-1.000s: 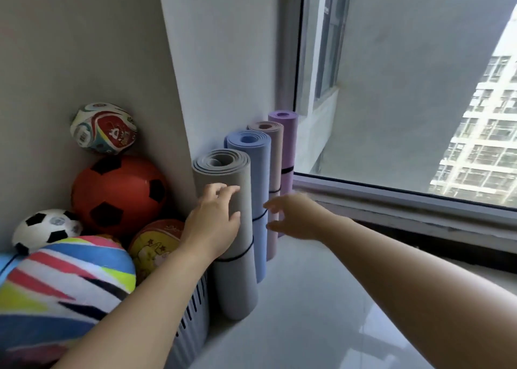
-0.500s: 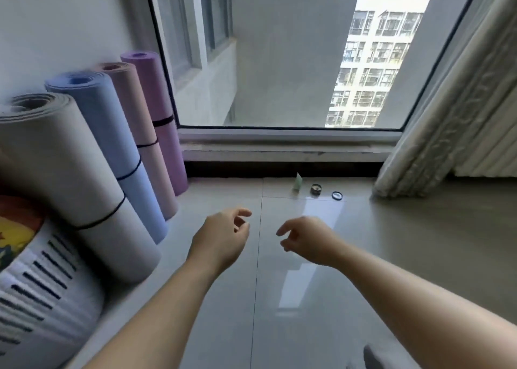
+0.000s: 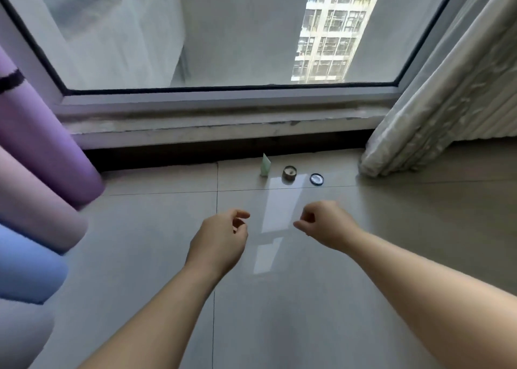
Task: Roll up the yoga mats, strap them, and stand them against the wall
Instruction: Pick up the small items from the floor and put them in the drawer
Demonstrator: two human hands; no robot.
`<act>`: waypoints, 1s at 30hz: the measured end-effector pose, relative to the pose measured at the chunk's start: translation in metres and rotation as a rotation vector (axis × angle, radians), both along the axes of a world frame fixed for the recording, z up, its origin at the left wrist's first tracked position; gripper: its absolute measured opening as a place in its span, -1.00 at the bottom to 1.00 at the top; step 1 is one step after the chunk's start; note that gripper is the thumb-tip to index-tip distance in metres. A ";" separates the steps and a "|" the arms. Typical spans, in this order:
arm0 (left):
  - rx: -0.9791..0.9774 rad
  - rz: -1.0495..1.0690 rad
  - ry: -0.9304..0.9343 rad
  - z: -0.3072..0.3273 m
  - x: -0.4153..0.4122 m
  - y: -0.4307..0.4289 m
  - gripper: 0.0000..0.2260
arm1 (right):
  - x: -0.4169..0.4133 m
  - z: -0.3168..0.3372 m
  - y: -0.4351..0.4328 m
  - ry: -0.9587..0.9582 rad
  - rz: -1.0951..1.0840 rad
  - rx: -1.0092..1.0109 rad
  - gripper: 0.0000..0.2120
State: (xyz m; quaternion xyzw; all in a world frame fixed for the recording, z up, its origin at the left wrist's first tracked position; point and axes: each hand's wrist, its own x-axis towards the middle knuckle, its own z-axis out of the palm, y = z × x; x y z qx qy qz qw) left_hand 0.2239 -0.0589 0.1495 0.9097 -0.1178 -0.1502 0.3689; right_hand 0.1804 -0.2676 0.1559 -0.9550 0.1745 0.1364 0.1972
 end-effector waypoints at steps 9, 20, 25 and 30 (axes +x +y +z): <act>0.013 -0.074 0.004 0.056 0.071 -0.124 -0.77 | 0.044 0.055 -0.111 0.042 -0.042 0.034 -0.90; 0.143 0.012 0.091 -0.022 0.160 -0.235 -0.75 | 0.146 -0.044 -0.225 0.164 -0.038 0.108 -0.56; 0.113 0.051 0.182 -0.127 0.188 -0.259 -0.72 | 0.194 -0.144 -0.245 0.232 -0.005 0.050 -0.34; 0.102 0.014 0.229 -0.203 0.196 -0.270 -0.54 | 0.221 -0.224 -0.258 0.231 0.002 -0.007 -0.14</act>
